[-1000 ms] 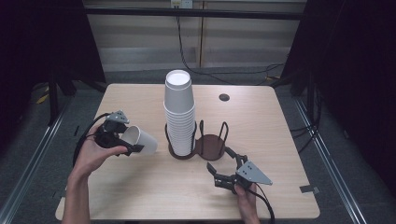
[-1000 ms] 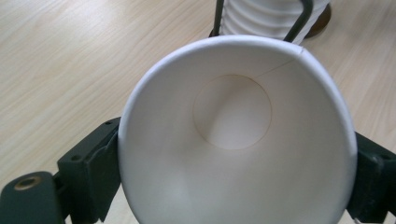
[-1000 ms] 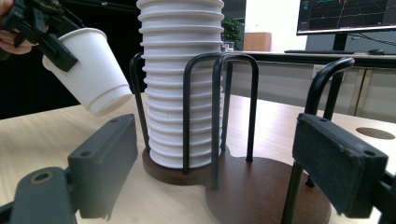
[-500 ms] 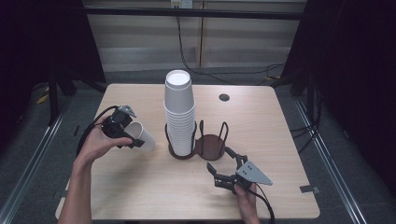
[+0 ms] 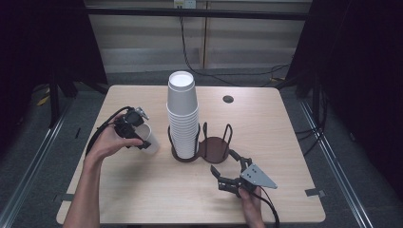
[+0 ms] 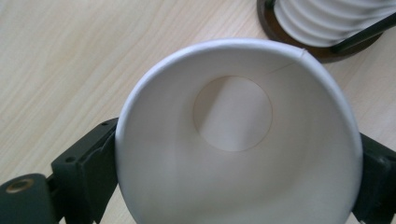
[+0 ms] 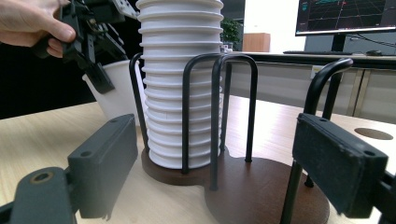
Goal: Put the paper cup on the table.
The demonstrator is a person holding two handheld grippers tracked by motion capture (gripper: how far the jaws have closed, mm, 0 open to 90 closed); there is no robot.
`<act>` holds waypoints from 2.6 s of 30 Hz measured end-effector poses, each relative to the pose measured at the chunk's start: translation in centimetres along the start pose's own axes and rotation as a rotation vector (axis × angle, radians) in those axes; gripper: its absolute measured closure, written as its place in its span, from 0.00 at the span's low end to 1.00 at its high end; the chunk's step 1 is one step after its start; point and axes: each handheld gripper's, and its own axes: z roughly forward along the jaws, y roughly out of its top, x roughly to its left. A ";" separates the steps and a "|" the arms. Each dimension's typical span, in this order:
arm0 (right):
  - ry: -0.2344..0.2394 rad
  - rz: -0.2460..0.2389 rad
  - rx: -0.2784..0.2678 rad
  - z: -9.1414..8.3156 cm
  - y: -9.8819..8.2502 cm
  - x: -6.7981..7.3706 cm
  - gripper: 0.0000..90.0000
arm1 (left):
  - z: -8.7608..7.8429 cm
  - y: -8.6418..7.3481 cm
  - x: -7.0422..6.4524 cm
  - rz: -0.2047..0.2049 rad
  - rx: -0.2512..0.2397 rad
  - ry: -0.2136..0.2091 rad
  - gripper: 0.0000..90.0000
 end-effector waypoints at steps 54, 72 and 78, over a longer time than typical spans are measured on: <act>0.004 0.000 0.000 0.0 0.0 0.0 0.15 | 2.3 -5.3 0.6 -0.071 -0.229 -0.090 0.17; 0.003 0.000 -0.002 0.0 0.0 0.0 0.15 | -0.5 -8.8 -1.4 -0.209 -0.599 -0.020 0.18; 0.001 -0.002 -0.002 0.0 0.0 0.0 0.15 | -0.9 -9.6 -2.6 -0.253 -0.689 -0.022 0.18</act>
